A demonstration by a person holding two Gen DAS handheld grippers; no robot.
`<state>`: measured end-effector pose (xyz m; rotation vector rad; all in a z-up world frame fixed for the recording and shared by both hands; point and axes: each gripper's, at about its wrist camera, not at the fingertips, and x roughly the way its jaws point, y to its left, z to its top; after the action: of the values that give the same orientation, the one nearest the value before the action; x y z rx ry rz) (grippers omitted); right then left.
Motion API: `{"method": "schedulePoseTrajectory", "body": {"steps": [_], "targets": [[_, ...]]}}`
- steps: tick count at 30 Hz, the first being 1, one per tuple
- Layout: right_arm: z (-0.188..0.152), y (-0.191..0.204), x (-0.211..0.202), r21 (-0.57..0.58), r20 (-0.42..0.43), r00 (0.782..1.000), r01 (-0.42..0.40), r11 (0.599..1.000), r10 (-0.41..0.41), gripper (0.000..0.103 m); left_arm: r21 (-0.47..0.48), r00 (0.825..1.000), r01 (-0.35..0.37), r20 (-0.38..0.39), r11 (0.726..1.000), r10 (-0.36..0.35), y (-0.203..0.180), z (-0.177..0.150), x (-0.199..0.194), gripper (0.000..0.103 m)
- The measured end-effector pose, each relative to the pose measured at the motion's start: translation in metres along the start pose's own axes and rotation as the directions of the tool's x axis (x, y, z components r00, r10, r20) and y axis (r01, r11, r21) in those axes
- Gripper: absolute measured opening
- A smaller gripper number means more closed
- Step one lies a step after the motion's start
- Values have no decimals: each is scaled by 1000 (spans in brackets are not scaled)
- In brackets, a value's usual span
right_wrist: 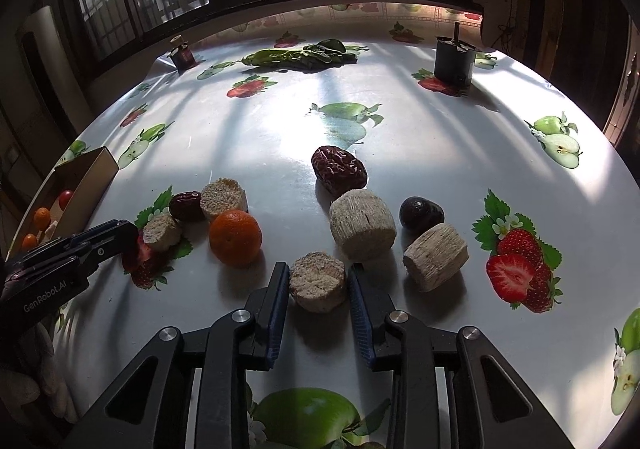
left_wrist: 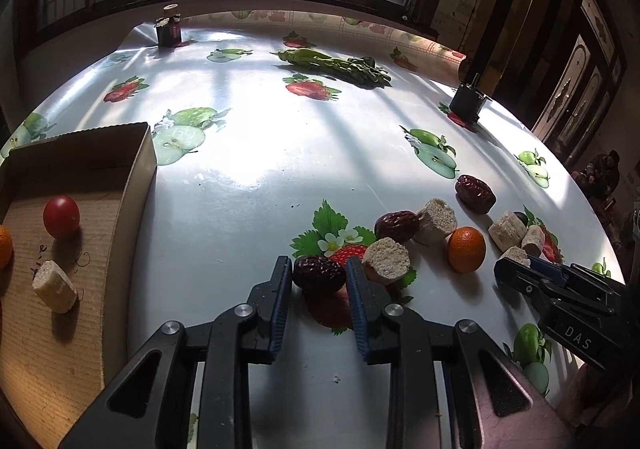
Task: Organize fruits
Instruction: 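Carry the date and bread piece into the box and open both grippers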
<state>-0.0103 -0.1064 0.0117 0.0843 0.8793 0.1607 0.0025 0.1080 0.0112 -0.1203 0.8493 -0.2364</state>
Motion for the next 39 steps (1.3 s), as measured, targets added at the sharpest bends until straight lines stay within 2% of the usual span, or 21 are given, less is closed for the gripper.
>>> {"method": "schedulePoseTrajectory", "body": {"steps": [6,7,8,10,13,16,18,21,23,27,31,36,39], "targets": [[-3,9,-13,-19,60,998,19,1000,-18,32,25,999,18,38,1000,-19,-8,-1,-14,26],[-3,11,-16,-17,67,998,10,1000,-9,32,9,998,44,39,999,-45,-8,-1,-19,26],[-4,14,-20,-16,73,997,4,1000,-3,32,-30,994,101,38,994,-100,-4,-2,-28,26],[-6,24,-29,-26,80,997,-3,1000,5,32,-104,982,188,43,977,-185,7,-5,-45,27],[-6,46,-45,-60,84,995,-42,997,46,32,-152,979,198,77,968,-188,30,-10,-77,27],[-1,76,-59,-113,87,991,-89,990,99,32,-178,990,95,116,979,-75,63,-14,-109,27],[4,99,-64,-145,80,986,-131,981,144,32,-205,991,-21,128,979,48,91,-19,-128,27],[9,140,-65,-200,63,976,-194,961,210,33,-238,969,-182,120,954,215,129,-28,-144,27],[12,168,-59,-234,40,968,-233,944,249,33,-260,954,-251,96,932,284,150,-32,-146,27],[13,225,-37,-303,-28,951,-301,904,307,33,-298,948,-302,7,906,318,185,-41,-136,27],[10,267,-7,-331,-120,936,-352,876,331,33,-308,949,-310,-47,899,311,202,-45,-125,27],[1,292,21,-348,-185,933,-357,867,310,33,-344,948,-318,-107,884,299,217,-49,-113,27],[-2,297,26,-349,-191,934,-353,868,302,33,-367,955,-296,-100,882,279,219,-49,-114,27]]}}
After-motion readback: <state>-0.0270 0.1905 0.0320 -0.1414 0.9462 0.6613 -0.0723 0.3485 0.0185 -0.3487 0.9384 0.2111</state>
